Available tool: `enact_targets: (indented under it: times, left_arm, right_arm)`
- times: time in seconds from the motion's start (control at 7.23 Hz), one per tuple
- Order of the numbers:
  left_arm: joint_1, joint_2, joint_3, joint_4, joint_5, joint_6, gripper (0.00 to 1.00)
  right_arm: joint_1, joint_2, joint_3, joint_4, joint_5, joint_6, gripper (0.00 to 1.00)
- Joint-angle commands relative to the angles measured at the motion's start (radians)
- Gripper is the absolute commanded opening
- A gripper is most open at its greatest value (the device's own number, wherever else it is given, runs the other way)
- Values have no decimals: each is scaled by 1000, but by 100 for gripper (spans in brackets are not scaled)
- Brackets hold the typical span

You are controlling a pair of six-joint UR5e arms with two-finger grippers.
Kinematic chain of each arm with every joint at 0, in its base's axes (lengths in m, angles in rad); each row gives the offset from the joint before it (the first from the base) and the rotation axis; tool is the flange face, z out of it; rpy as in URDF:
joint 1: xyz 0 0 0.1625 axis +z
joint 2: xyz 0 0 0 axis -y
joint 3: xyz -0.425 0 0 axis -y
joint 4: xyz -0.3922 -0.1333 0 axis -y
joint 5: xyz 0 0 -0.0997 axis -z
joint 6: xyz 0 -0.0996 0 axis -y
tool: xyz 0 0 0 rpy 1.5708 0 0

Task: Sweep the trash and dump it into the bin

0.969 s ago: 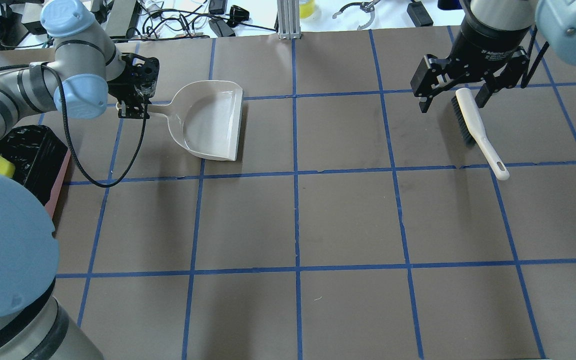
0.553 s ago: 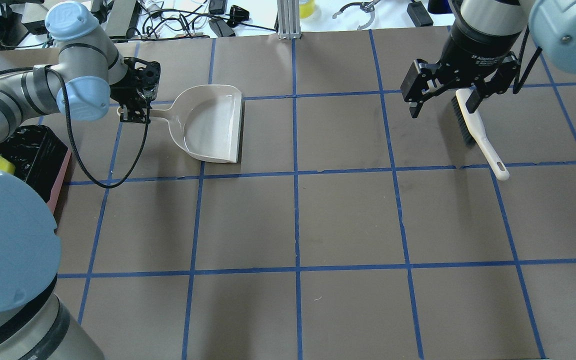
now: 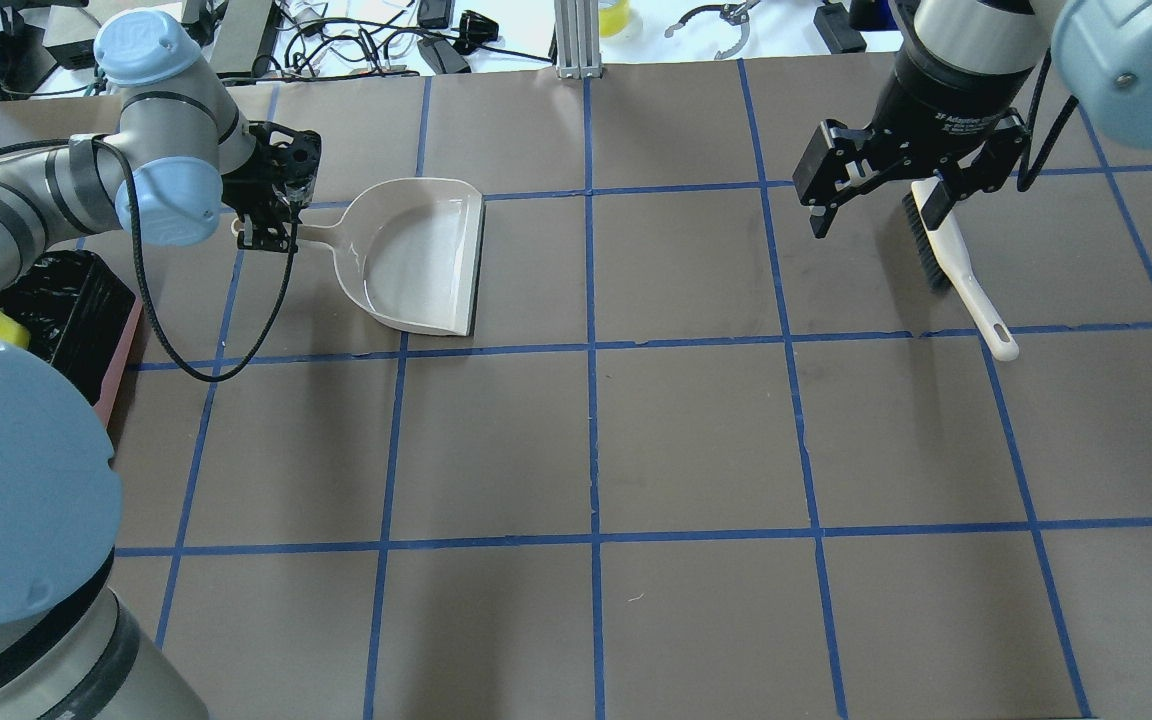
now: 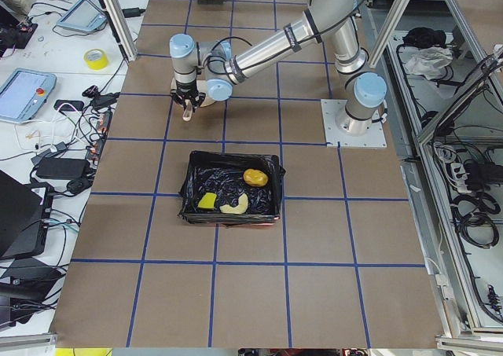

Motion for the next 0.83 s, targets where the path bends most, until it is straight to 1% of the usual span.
enact_targets:
  times: [0.0,0.28,0.42,0.55,0.69]
  left_arm:
    - [0,3,-17,9,1,-31,99]
    - [-21,53,-14,11,-13,-60,100]
    - [-40,99,-11,-3,-10,-87,100]
    - [-58,171,-17,-48,-10,-150,100]
    - [-64,255,-20,-169,-20,-362,100]
  right_arm:
    - [0,0,0,0,1,0,100]
    - [0,-3,-7,0,1,2,100]
    - [0,-6,-11,0,-1,0,100]
    - [5,-15,-32,5,-2,0,100]
    - [11,-15,-87,103,-19,2,100]
